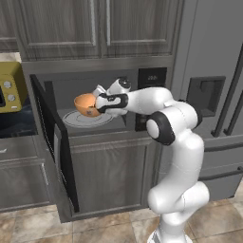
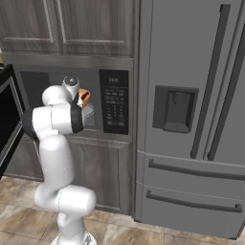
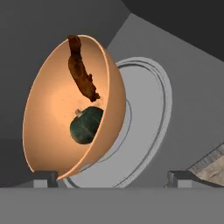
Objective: The microwave is finished heating the chicken drumstick and squash. Take the bowl containing the food and place it on the dining counter.
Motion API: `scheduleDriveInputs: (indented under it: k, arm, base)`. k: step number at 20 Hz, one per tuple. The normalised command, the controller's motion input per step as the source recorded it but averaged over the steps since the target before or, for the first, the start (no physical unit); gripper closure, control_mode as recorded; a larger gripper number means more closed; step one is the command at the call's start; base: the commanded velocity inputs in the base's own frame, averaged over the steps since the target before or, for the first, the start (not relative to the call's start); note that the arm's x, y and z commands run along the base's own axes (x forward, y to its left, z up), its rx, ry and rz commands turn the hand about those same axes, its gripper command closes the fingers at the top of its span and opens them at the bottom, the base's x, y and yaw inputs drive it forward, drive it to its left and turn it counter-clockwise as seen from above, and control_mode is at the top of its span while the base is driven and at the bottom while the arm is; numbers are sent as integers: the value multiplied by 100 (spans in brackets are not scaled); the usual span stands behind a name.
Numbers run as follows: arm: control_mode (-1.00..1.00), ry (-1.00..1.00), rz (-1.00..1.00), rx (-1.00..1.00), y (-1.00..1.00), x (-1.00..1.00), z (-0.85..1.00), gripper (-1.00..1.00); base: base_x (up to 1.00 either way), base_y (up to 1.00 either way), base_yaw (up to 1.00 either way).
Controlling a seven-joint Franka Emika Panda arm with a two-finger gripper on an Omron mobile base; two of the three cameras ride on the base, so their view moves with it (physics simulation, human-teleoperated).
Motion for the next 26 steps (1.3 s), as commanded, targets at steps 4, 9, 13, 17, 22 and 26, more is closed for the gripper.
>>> scheduleDriveInputs:
  k: [4, 9, 13, 17, 22, 26]
  arm:
    - [-100, 2, 0, -4, 23, 40, -29, -100]
    - [-100, 1, 0, -3, 24, 44, -31, -100]
    - [-100, 0, 0, 0, 21, 51, -17, -100]
    - [-100, 3, 0, -1, 12, 37, -29, 100]
    - [-100, 2, 0, 0, 0, 8, -25, 100]
    - [-100, 0, 0, 0, 0, 0, 0, 100]
  base:
    - [0, 0, 0]
    - [0, 0, 0]
    - [0, 0, 0]
    - [0, 0, 0]
    - [0, 0, 0]
    - [0, 0, 0]
